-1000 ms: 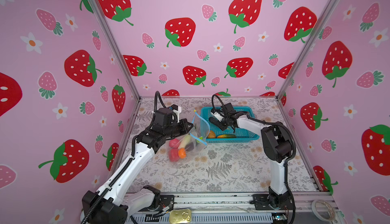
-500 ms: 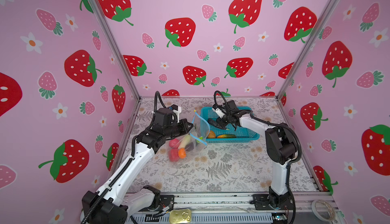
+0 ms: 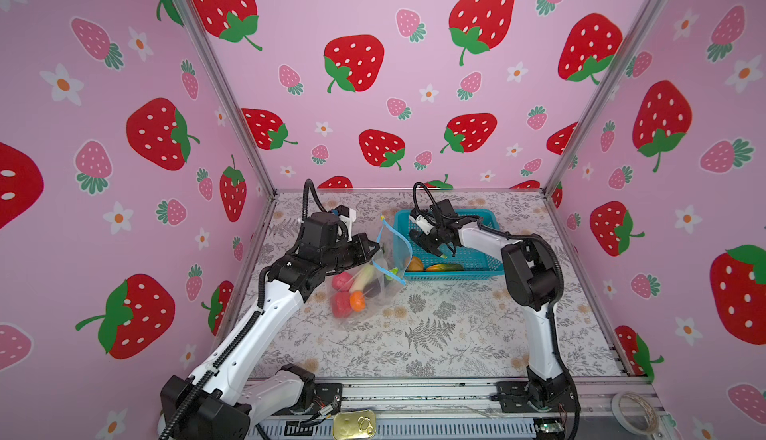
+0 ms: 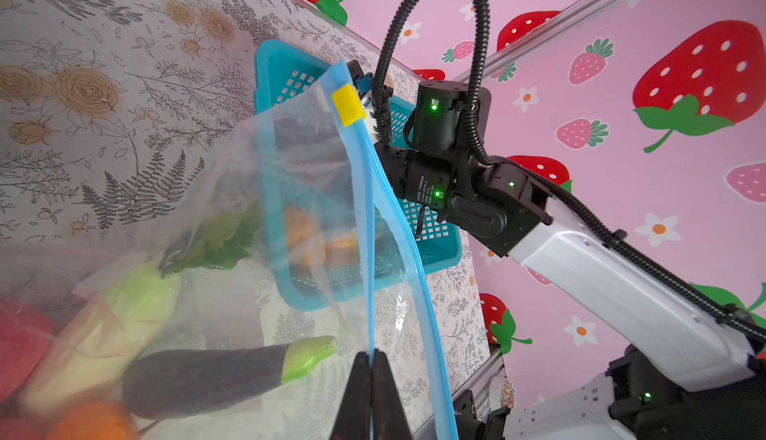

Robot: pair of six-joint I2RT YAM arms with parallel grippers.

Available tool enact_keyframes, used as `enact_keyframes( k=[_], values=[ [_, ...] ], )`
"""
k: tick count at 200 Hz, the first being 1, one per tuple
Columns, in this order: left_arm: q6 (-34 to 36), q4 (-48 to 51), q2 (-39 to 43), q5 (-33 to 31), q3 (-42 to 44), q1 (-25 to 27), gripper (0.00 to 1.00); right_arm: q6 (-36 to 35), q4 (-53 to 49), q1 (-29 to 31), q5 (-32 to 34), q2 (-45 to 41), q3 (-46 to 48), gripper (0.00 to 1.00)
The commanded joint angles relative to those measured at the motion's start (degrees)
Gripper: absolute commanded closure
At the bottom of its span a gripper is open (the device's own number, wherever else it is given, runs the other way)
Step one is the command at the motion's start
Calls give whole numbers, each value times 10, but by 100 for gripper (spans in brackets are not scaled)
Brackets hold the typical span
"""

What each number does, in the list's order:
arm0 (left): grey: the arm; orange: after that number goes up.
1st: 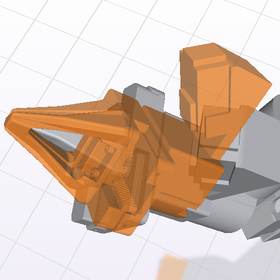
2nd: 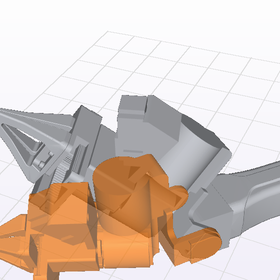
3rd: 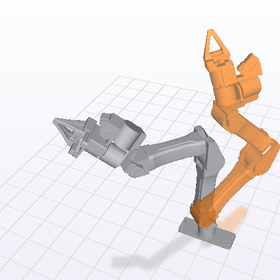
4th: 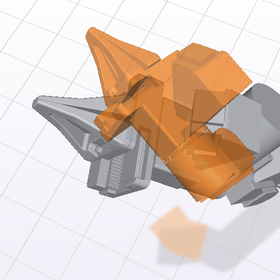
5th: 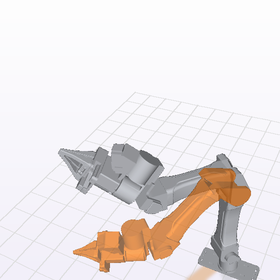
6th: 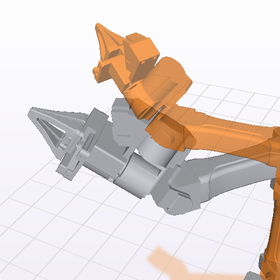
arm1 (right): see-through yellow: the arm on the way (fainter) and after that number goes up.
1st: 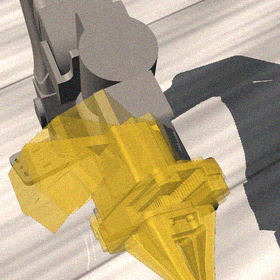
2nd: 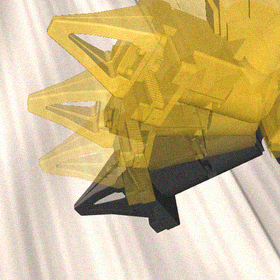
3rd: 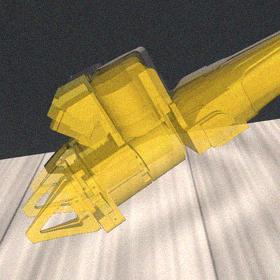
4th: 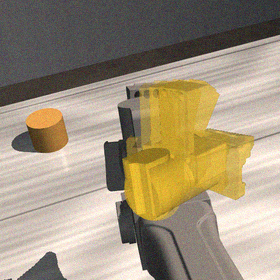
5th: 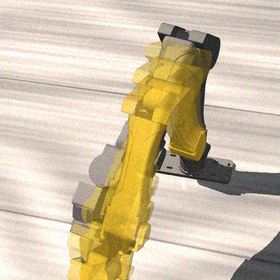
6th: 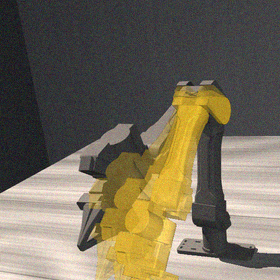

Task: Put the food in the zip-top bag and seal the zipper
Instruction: 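Lower the right gripper and close it on the second dark eggplant's rounded end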

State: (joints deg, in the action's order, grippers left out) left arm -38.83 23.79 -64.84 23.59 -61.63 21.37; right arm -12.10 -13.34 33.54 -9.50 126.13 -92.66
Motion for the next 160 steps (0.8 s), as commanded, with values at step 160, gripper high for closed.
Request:
enact_keyframes(
  k=[160],
  values=[
    [3,-4,4,-5,3,-3,100,3,-3,4,-15,-59,6,77]
  ],
)
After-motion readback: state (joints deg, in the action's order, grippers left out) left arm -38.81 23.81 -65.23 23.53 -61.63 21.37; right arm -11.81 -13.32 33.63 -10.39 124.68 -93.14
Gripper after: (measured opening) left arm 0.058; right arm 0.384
